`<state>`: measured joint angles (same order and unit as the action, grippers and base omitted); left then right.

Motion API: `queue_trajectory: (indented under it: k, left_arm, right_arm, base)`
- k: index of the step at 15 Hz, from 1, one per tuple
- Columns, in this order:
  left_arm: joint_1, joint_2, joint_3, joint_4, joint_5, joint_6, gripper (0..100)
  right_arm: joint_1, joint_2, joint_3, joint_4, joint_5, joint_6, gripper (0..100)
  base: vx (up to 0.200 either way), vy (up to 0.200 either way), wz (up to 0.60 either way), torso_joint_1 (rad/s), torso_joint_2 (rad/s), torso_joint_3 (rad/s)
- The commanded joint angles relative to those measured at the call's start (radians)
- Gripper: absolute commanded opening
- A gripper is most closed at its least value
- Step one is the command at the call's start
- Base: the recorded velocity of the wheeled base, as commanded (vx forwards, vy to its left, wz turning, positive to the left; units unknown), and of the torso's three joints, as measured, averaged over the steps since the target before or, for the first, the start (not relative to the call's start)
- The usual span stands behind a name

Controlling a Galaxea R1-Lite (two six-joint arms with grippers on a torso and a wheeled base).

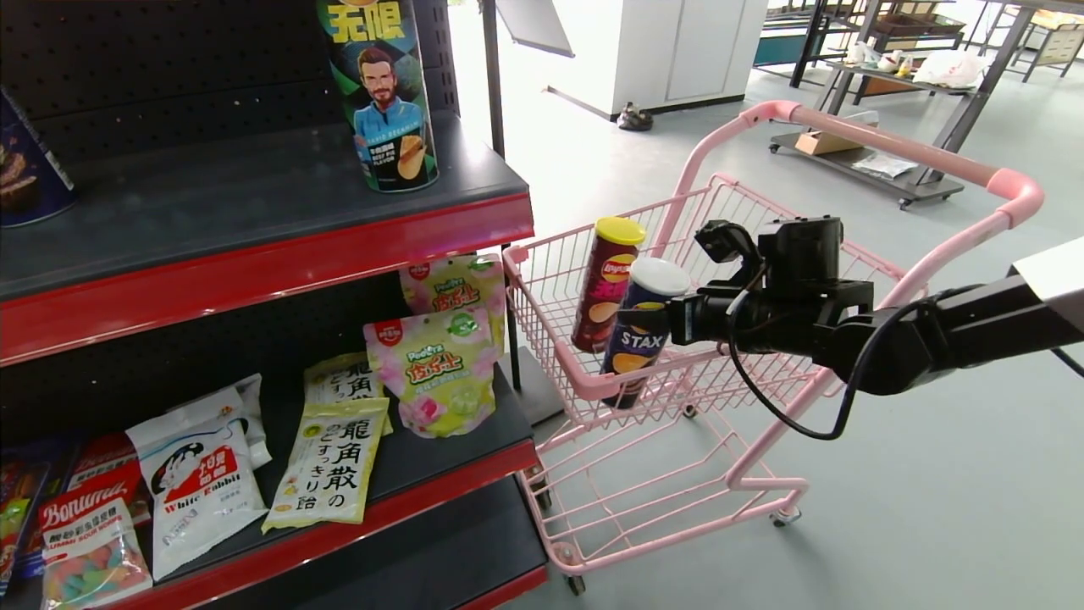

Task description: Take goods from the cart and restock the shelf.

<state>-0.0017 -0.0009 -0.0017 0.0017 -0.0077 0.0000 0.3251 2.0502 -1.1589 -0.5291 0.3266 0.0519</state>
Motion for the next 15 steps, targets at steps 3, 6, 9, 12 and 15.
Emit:
queue_trajectory:
  k: [3,6,9,12,15]
  left_arm:
    - [0.0,0.001,0.0,0.0,0.0,0.0,100]
    - [0.0,0.001,0.0,0.0,0.0,0.0,100]
    - [0.0,0.001,0.0,0.0,0.0,0.0,100]
    - [0.0,0.001,0.0,0.0,0.0,0.0,100]
    - [0.0,0.001,0.0,0.0,0.002,0.0,100]
  right_arm:
    - [0.003,0.042,-0.018,-0.002,-0.006,0.005,0]
    - [0.005,0.025,-0.013,-0.003,-0.008,-0.001,0]
    - [0.008,-0.067,-0.067,0.011,-0.006,-0.014,0]
    - [0.005,-0.156,-0.16,0.044,-0.006,-0.03,0]
    - [0.003,-0.283,-0.196,0.129,-0.006,-0.063,0]
  base:
    - [0.0,0.0,0.0,0.0,0.0,0.0]
    - [0.0,0.0,0.0,0.0,0.0,0.0]
    - [0.0,0.0,0.0,0.0,0.0,0.0]
    - [0.0,0.0,0.0,0.0,0.0,0.0]
    - [0.0,0.0,0.0,0.0,0.0,0.0]
